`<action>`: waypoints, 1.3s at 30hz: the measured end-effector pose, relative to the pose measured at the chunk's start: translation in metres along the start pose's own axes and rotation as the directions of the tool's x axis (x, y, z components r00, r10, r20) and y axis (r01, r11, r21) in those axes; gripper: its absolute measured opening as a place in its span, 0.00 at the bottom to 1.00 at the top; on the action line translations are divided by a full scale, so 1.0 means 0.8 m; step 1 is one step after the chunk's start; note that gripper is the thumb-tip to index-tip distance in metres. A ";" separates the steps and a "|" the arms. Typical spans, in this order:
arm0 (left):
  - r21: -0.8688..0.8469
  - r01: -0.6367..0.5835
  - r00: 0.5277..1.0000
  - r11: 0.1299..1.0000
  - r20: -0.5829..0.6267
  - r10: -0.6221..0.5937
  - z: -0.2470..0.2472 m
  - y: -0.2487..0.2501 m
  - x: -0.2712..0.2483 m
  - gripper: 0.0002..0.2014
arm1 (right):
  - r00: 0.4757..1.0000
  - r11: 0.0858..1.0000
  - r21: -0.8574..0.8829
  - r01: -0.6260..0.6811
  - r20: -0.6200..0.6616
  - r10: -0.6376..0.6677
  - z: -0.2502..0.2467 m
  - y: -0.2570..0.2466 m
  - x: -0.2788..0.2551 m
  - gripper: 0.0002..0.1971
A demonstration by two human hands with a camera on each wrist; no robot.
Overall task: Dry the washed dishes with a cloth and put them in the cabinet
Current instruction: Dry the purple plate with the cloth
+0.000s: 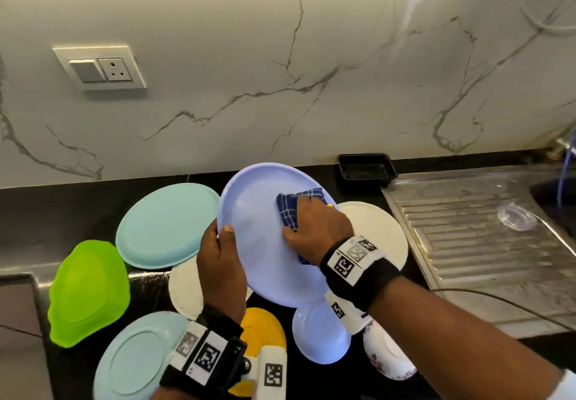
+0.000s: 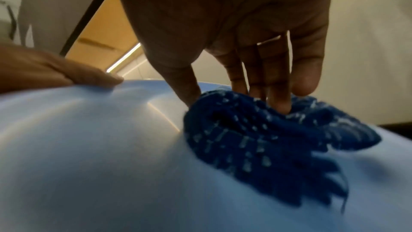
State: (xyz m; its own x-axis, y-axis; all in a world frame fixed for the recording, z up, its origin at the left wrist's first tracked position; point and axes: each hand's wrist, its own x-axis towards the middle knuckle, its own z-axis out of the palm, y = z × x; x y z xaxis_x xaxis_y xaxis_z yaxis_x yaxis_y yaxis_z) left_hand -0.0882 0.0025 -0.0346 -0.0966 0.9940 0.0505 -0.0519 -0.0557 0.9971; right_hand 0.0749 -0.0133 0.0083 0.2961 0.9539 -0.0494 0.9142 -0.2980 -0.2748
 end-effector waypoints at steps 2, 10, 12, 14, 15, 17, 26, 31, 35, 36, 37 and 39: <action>-0.011 0.010 0.999 1.000 0.031 -0.010 0.011 -0.002 0.000 0.18 | 1.000 1.000 0.011 -0.022 -0.009 0.022 -0.012 0.015 0.007 0.14; -0.054 0.141 0.985 0.988 0.106 -0.135 0.052 -0.009 0.010 0.16 | 0.985 0.690 0.712 -0.133 0.019 0.170 -0.065 0.138 0.102 0.10; -0.059 0.156 0.982 0.986 0.114 -0.148 0.056 -0.011 0.011 0.16 | 0.981 0.645 0.754 -0.126 -0.003 0.195 -0.073 0.171 0.133 0.09; -0.047 0.171 0.980 0.984 0.112 -0.165 0.057 -0.014 0.011 0.17 | 0.980 0.723 0.687 -0.073 -0.084 0.179 -0.080 0.201 0.167 0.07; -0.042 0.178 0.980 0.983 0.100 -0.173 0.056 -0.016 0.011 0.16 | 0.984 0.787 0.615 -0.056 -0.101 0.148 -0.084 0.212 0.183 0.06; -0.033 0.184 0.981 0.982 0.074 -0.181 0.055 -0.019 0.011 0.16 | 0.992 0.904 0.425 -0.048 -0.083 0.092 -0.085 0.233 0.216 0.02; 0.002 0.241 0.968 0.970 -0.067 -0.241 0.019 -0.041 0.014 0.17 | 0.997 0.973 -0.230 0.002 -0.068 -0.018 -0.030 0.286 0.280 0.11; -0.059 0.259 0.963 0.964 -0.065 -0.263 0.006 -0.042 0.010 0.18 | 1.000 0.965 -0.263 0.023 0.022 -0.018 0.000 0.282 0.255 0.15; -0.043 0.220 0.973 0.974 -0.063 -0.223 0.004 -0.038 0.011 0.17 | 0.993 0.989 0.145 0.035 -0.113 -0.018 0.010 0.232 0.204 0.15; -0.039 0.220 0.973 0.975 -0.065 -0.222 0.004 -0.038 0.013 0.17 | 0.998 0.961 0.274 0.034 -0.055 -0.019 0.016 0.215 0.187 0.14; -0.044 0.223 0.973 0.974 -0.057 -0.226 0.004 -0.035 0.015 0.17 | 0.999 0.931 0.364 0.017 0.040 -0.034 0.024 0.197 0.170 0.15; -0.051 0.224 0.973 0.973 -0.035 -0.226 -0.001 -0.028 0.018 0.17 | 0.971 0.895 0.444 -0.049 0.232 -0.062 0.038 0.168 0.140 0.18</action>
State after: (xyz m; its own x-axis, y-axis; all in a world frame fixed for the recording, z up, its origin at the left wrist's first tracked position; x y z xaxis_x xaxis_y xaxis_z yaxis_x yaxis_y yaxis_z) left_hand -0.0890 0.0180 -0.0560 -0.1168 0.9770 -0.1783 -0.1227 0.1640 0.9788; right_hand 0.2225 0.0543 -0.0630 0.1661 0.9529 -0.2538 0.6807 -0.2970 -0.6697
